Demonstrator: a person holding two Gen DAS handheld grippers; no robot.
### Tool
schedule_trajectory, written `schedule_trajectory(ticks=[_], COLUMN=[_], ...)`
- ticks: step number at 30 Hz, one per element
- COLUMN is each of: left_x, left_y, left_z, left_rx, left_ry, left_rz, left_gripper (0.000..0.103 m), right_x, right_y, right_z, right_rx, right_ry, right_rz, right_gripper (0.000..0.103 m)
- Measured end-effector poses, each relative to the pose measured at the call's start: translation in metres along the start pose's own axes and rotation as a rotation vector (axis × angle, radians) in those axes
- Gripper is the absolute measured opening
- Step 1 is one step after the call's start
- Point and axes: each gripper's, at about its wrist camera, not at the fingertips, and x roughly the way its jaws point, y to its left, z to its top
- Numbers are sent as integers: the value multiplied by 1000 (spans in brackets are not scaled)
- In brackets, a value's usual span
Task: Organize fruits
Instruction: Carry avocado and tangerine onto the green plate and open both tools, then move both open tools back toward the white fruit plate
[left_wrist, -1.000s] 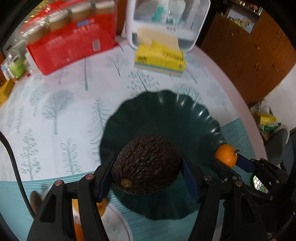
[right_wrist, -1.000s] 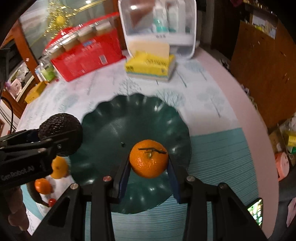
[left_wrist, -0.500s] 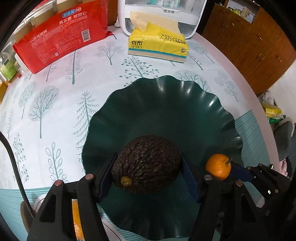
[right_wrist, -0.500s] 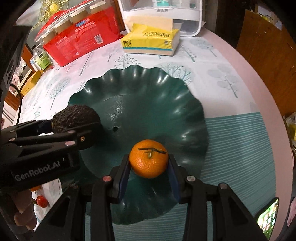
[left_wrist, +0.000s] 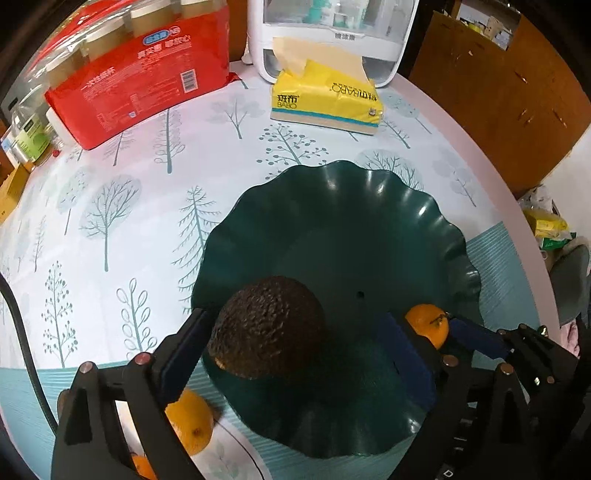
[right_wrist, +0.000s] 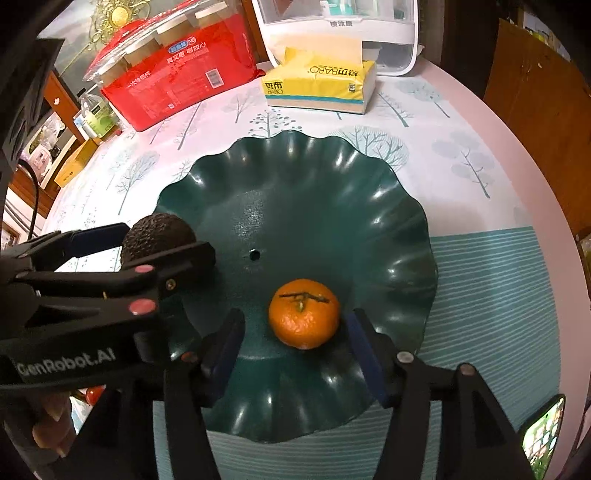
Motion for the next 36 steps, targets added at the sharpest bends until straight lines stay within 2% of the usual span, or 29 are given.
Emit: schedule_trajectory(ticks=[13, 20, 30, 34, 36], left_x=[-47, -81, -145, -175, -191], left_y=[13, 22, 38, 55, 67], left_z=[-27, -54, -100, -114, -120], left_rx=[-62, -80, -87, -140, -177], left_ry=[-60, -85, -123, -154, -174], left_rz=[11, 41, 117, 140, 156], left_gripper=[98, 98, 98, 98, 98], right_x=[-32, -57, -97, -111, -120], right_y=[7, 14, 37, 49, 57], right_z=[-11, -20, -42, -45, -46], right_rx=[-1, -14, -66, -86, -94], right_ry=[-35, -60, -72, -79, -92], right_rz=[23, 24, 34, 33, 39], right_gripper=[59, 59, 59, 60, 64])
